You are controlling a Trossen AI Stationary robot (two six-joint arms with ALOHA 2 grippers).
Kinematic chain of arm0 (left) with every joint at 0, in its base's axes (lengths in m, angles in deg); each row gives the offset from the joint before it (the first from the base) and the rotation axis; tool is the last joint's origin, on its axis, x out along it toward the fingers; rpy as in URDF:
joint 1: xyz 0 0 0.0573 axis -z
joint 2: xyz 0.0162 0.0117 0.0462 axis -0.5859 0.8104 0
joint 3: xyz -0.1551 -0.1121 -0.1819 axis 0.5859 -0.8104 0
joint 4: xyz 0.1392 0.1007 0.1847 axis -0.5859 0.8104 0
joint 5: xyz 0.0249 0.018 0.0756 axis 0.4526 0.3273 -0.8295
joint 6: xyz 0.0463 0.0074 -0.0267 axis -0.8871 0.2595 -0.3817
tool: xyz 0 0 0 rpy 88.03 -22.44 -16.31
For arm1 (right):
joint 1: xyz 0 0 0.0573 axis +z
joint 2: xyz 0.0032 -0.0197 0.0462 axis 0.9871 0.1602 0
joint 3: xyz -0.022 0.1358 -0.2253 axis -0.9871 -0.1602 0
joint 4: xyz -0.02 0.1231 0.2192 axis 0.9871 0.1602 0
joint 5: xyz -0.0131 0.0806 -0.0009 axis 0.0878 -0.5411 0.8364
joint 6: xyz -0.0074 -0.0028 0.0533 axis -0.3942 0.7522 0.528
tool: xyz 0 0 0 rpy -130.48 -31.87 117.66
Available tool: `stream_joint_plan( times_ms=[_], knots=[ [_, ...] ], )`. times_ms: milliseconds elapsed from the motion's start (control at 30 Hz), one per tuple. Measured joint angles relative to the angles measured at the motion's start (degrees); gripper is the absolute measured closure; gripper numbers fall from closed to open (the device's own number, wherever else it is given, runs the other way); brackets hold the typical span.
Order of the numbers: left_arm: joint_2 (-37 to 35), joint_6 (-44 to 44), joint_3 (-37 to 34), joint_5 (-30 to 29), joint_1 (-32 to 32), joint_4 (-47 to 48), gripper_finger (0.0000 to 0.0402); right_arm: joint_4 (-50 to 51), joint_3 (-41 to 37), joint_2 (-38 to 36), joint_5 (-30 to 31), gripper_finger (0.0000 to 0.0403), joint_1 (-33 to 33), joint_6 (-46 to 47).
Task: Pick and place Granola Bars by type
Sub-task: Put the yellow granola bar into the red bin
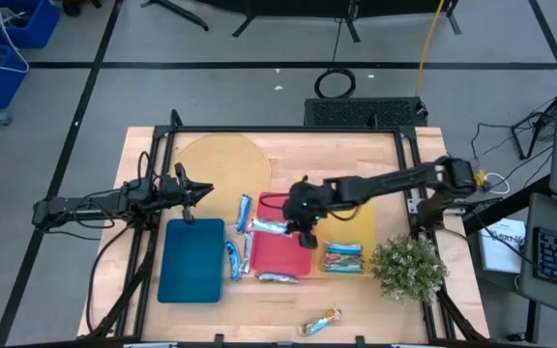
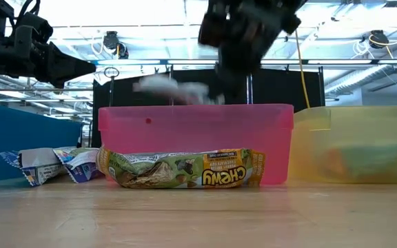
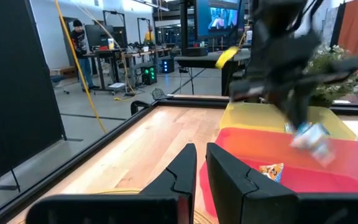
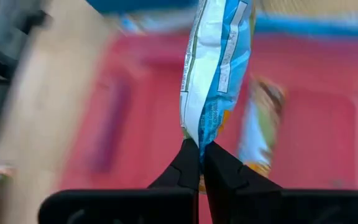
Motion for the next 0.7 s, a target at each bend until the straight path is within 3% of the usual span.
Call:
stream_joint_plan(
  times_ms=[233, 367, 700],
  knots=[
    [0.0, 0.0, 0.0, 0.0, 0.0, 0.1, 0.0355, 3.9, 0.0, 4.8, -0.1, 0.0402, -1.5, 0.2],
    [0.0, 0.0, 0.0, 0.0, 0.0, 0.1, 0.0355, 7.6, 0.0, 5.1, -3.0, 0.0401, -1.4, 1.5],
    [0.0, 0.0, 0.0, 0.0, 0.0, 0.5, 0.0355, 3.4, 0.0, 4.6, -3.0, 0.0371, 0.4, 4.8]
  ],
)
